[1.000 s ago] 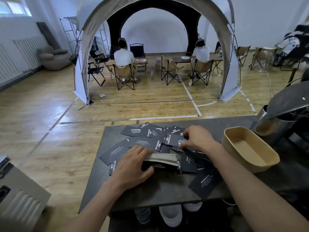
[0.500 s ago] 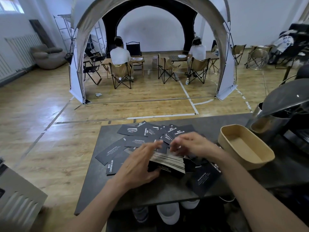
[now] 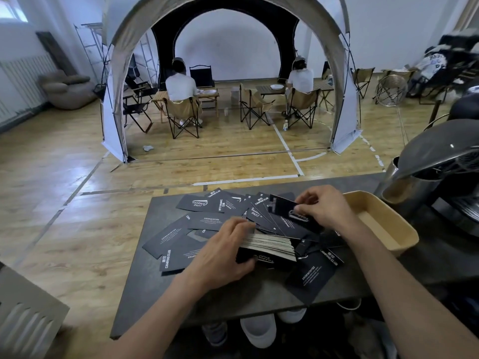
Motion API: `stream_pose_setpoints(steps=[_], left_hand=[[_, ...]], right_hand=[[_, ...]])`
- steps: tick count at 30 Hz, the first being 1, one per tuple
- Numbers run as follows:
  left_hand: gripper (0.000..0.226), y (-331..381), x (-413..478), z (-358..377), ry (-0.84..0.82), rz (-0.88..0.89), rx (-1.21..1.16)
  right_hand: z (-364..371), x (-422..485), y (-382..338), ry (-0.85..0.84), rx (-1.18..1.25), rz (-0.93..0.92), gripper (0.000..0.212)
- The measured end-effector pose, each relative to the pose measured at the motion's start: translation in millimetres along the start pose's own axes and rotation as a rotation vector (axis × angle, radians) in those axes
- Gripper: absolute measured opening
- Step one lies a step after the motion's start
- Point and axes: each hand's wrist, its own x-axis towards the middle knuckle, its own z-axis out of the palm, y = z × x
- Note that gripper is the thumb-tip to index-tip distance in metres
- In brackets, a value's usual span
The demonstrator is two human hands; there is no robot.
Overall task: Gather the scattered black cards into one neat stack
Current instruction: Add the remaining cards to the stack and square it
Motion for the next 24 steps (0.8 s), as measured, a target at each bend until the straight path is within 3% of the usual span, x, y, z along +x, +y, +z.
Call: stream_pose_setpoints(steps=[3,5,6,8,10,11,15,20,24], left_hand=[[0.109,1,-1,2,-0.007,-0.028,-0.021],[0.103,1,0,2,-0.006,0.0,-0.021],[0.094,0,0,2,-0.015,0.017,0.003],[0.075,-2,0,2,-0.021,0.031,0.071],[0.066,-1,0,3,-0.004,0.028,0.09],[0.064,-1,0,3,-0.001,0.029,0.097],[0.059,0,3,3,-0.023,0.036,0.128],[0.058,0,-1,3,-0.008,0.045,0.091],[0.056,4,-3,1,0.019,0.056,0.075]], right_hand=[[17,-16,-16,-0.227,0.072,-0.174,0.006],[29,-27,-24,-0.474,0.092,-0.219,0.014],[30,-26,-24,-0.5,0.159,-0.161,0.021],[30,-12,-19,-0.306,0.208,-0.05,0.026],[27,4,-12,-0.06,-0.079,-0.008,0.033],[28,4,-13,-0.041,-0.238,0.006,0.042],[40,3,-19,-0.124,-0.401,0.07,0.056],[26,15,-5,-0.299,-0.134,0.104,0.057],[21,11,7,-0.277,0.104,0.137,0.051]])
